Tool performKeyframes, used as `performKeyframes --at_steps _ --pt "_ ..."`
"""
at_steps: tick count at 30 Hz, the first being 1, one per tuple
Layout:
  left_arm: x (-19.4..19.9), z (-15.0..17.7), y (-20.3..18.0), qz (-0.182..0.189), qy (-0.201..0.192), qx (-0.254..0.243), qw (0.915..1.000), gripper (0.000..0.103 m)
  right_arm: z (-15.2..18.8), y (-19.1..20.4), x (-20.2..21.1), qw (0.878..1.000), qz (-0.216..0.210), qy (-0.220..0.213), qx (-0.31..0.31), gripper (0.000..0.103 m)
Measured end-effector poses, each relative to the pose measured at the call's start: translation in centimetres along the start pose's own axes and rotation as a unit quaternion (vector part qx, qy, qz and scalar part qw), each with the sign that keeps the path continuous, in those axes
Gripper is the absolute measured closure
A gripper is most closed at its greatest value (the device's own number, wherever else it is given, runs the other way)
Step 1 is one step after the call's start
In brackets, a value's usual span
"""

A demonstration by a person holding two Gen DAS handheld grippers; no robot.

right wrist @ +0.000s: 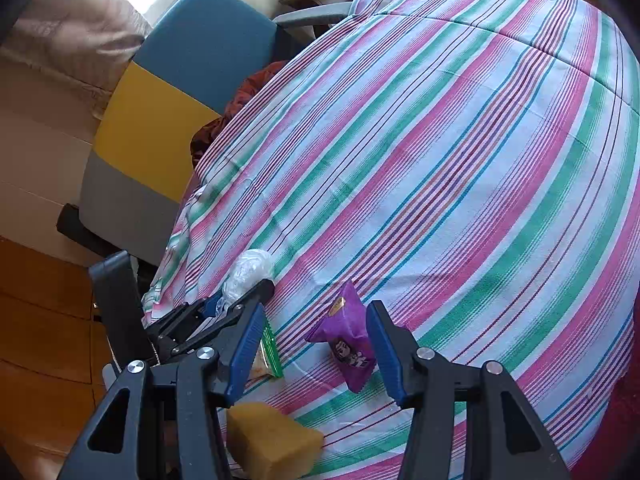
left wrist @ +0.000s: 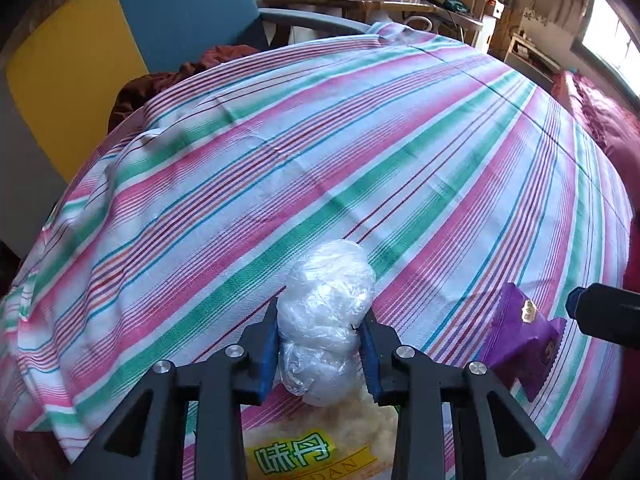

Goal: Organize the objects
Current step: 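Move the left gripper to the pile and grasp the plastic-wrapped white ball, then carry the wrapped ball toward the gold tray while the right gripper grasps the purple packet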

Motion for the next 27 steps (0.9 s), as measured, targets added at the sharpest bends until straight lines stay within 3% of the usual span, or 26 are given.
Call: performKeyframes --at_steps 6,10,18,27 --pt "2.7 0.9 2.6 0.003 -0.025 0.058 0.998 0.069 0.0 0.0 -0.1 1.0 0.011 0.0 0.008 0.049" --pt "5.8 1.4 4.6 0.002 -0.044 0.094 0.9946 0.069 -0.3 0.1 -0.7 0.998 0.051 0.003 0.039 0.048" --pt "11.8 5.4 5.8 0.008 -0.074 0.106 0.9916 0.068 0.2 0.7 -1.8 0.987 0.114 0.022 0.11 0.042" --pt "16.4 11.4 6.4 0.032 -0.086 0.126 0.9878 0.068 1.4 0.5 -3.9 0.966 0.183 0.065 0.17 0.041"
Point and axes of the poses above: each gripper's, at about its wrist camera, not at the fingertips, and x roughly against the way its jaws point, y to its left, z to its underside, the point moved 7 cm from there along -x, roughly the way its jaws point, and after that the axes turned 14 degrees about -z, right-handed, at the moved point
